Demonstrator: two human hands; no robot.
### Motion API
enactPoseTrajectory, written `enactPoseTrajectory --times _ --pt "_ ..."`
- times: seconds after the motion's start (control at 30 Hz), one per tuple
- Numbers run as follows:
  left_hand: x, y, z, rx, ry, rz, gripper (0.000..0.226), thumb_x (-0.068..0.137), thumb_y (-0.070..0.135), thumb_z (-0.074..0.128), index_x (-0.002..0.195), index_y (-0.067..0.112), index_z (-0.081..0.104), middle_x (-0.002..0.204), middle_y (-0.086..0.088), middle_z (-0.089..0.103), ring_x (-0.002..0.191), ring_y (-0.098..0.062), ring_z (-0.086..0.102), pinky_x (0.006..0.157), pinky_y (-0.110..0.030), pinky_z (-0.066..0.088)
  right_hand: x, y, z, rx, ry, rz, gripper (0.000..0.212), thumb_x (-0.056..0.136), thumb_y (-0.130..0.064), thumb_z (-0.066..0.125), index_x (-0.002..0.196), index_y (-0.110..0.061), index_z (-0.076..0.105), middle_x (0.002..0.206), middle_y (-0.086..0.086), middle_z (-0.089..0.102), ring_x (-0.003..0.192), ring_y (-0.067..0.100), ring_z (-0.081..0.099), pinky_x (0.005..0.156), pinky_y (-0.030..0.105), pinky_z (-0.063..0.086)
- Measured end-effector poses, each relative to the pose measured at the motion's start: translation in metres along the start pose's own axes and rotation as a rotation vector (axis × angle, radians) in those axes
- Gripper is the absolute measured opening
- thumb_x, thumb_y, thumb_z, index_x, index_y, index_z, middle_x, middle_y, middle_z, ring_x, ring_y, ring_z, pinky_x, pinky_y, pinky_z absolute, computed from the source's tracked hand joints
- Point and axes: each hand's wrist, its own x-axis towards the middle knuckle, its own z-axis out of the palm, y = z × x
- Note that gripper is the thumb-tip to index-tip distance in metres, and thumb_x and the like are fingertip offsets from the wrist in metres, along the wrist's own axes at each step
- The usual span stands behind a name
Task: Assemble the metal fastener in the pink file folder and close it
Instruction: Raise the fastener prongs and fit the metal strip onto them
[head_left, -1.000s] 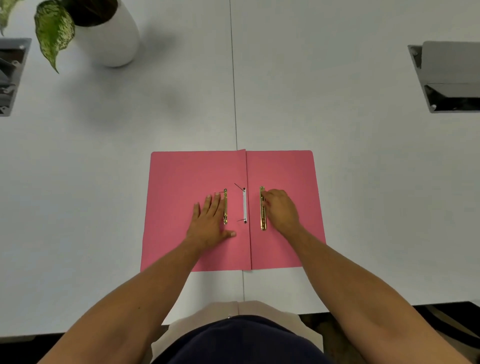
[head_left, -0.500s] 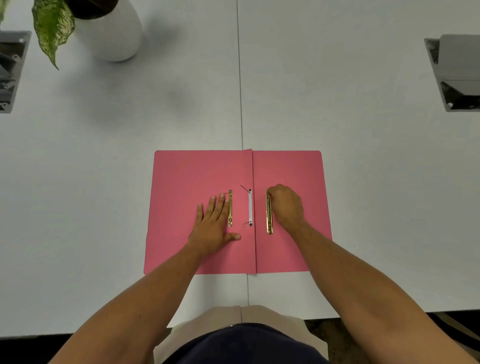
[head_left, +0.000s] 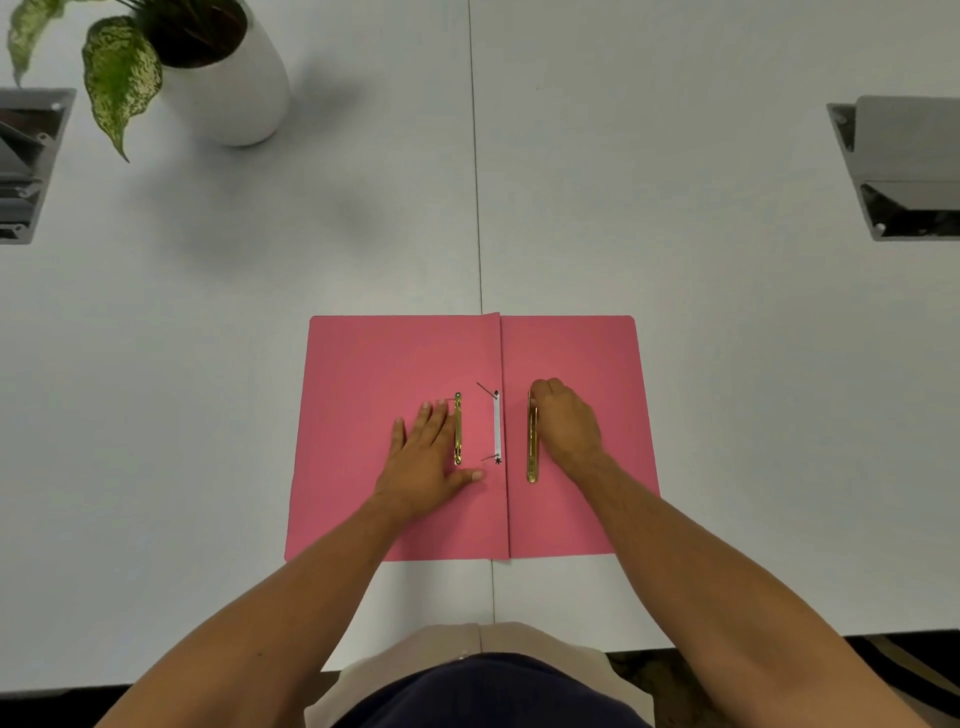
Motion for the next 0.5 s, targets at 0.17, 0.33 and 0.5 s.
enactPoseTrajectory --times 0.17,0.33,0.5 --pt "-0.001 0.013 -0.016 -0.13 0.263 0.006 0.083 0.083 0.076 0.024 0.143 0.02 0.04 0.159 -0.003 0.027 0.15 -0.021 0.012 0.121 -0.047 0.005 -0.004 -0.004 -0.007 0.086 0.052 0.032 0.017 0.086 0.004 0.048 0.097 -0.006 0.056 0.094 0.014 0.063 0.075 0.03 0.059 0.061 0.039 0.05" --pt "0.01 0.041 -0.038 -0.247 0.307 0.111 0.059 0.088 0.06 0.049 0.126 0.016 0.06 0.148 -0.006 0.045 0.146 -0.025 0.026 0.118 -0.046 0.022 -0.004 -0.015 -0.017 0.204 0.155 0.025 0.015 0.089 0.001 0.045 0.093 -0.008 0.057 0.085 0.014 0.065 0.069 0.033 0.06 0.058 0.041 0.05" --pt "0.017 0.058 -0.049 -0.293 0.296 0.085 0.041 0.087 0.049 0.059 0.109 0.017 0.071 0.14 -0.005 0.053 0.139 -0.026 0.034 0.115 -0.043 0.026 -0.004 -0.026 -0.027 0.383 0.214 0.018 0.017 0.087 0.002 0.046 0.092 -0.009 0.057 0.084 0.009 0.068 0.073 0.028 0.062 0.06 0.044 0.054"
